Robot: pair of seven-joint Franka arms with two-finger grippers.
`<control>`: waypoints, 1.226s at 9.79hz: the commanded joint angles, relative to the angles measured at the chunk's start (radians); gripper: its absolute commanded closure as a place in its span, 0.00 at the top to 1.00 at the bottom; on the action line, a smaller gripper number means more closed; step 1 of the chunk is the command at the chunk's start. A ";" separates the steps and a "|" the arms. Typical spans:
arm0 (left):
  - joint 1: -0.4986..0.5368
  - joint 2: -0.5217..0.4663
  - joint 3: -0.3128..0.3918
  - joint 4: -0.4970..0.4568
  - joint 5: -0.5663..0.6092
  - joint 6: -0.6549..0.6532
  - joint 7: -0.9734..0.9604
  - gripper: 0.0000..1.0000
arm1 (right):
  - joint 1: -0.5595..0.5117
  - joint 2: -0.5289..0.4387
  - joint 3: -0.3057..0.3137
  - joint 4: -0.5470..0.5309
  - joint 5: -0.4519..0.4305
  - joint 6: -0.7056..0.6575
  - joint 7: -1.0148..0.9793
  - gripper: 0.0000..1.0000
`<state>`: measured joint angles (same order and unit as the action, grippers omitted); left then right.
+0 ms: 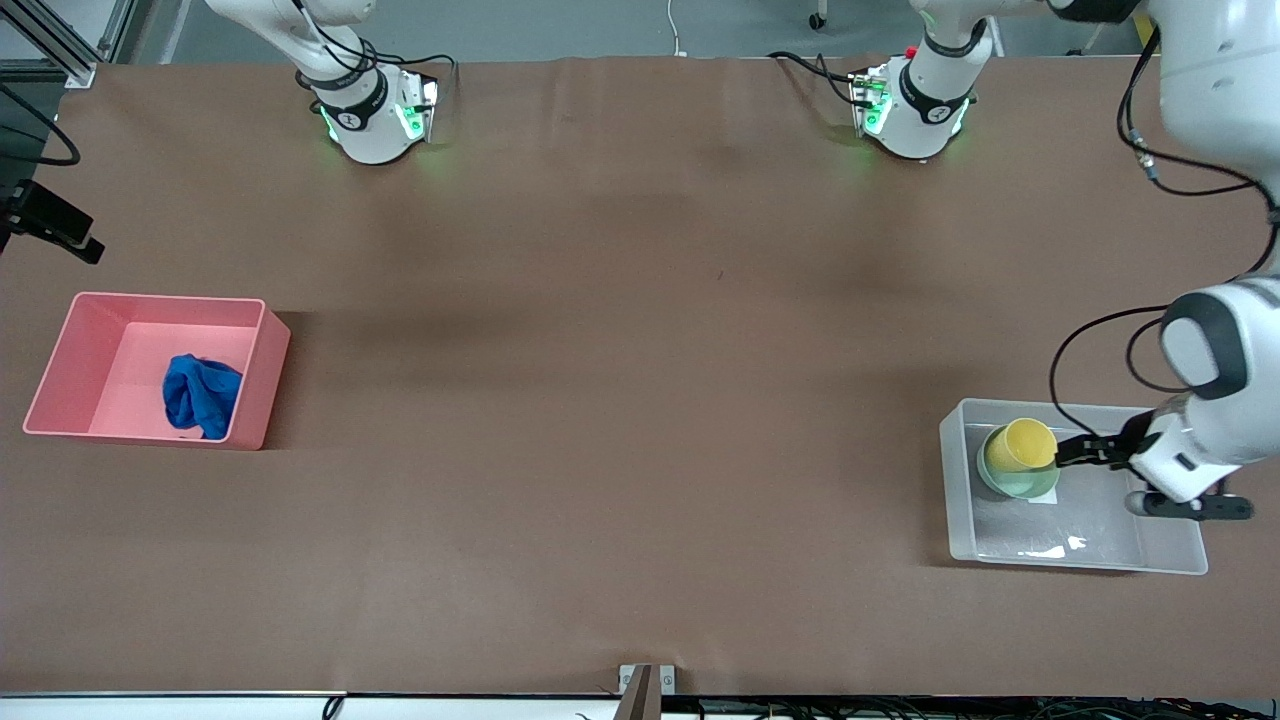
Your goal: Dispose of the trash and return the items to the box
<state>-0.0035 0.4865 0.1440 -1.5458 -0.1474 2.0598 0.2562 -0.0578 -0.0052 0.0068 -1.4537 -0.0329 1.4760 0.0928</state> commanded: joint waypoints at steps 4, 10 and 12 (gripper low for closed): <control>0.049 -0.447 -0.165 -0.274 0.091 -0.161 -0.149 1.00 | -0.008 0.002 0.005 0.009 0.005 -0.002 -0.008 1.00; 0.028 -0.470 -0.205 0.104 0.127 -0.546 -0.187 1.00 | -0.010 0.002 0.005 0.009 0.005 0.000 -0.008 1.00; -0.009 -0.448 -0.198 0.177 0.154 -0.651 -0.202 1.00 | -0.010 0.002 0.005 0.009 0.007 0.000 -0.008 1.00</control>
<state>0.0064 -0.0223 -0.0543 -1.4249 -0.0199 1.4672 0.0746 -0.0582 -0.0042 0.0067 -1.4523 -0.0329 1.4763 0.0926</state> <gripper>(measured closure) 0.000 0.000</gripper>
